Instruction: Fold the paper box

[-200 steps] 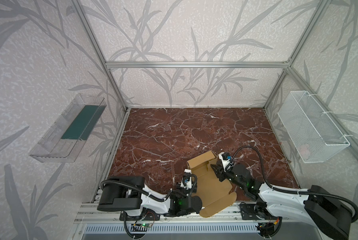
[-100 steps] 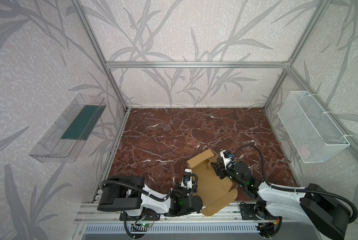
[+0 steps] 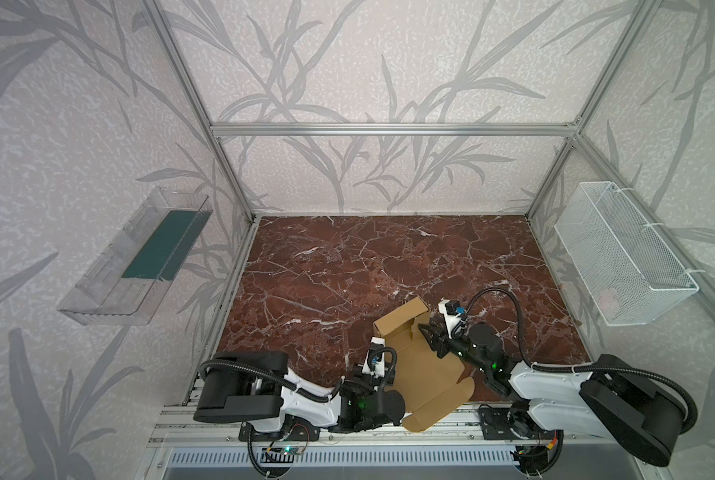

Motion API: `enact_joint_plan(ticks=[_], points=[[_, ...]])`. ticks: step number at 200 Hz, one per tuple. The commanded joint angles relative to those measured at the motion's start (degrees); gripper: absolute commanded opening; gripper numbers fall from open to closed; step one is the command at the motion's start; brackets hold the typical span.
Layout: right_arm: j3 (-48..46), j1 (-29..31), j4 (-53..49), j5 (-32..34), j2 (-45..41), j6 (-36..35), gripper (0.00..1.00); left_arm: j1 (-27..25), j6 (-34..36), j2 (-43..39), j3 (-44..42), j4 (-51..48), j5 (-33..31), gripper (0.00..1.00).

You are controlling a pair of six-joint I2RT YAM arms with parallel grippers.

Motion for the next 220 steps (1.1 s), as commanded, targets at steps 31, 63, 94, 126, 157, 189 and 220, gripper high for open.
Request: enact_joint_plan(ticks=[31,63,94,126,157,189,220], points=[[-0.77,-0.25,6.79,-3.73,-0.96,1.47,0.37,0.27,0.22,-4.63,0.42,-5.78,3.27,0.0],[-0.24,-0.22,4.28,-3.49,-1.47,3.04,0.38,0.42,-0.06,-5.67,0.87,-7.71,3.39,0.0],[1.49,0.19,0.14,-4.22,-2.18,3.5,0.35,0.5,-0.53,-5.27,1.23,-8.07,3.61,0.0],[3.26,2.82,-9.34,6.33,-3.68,5.81,0.3,0.48,-1.63,-4.29,2.6,-10.43,2.69,0.0],[6.05,11.89,-14.78,18.46,-2.34,3.99,0.3,0.46,-2.09,-3.25,4.03,-11.1,1.62,0.0],[9.3,15.74,-21.04,28.0,-0.97,7.97,0.27,0.48,-2.98,-2.5,5.94,-13.55,1.42,0.0],[12.75,17.88,-29.17,34.58,0.31,10.95,0.24,0.48,-6.52,-2.35,6.92,-17.34,0.67,0.0]])
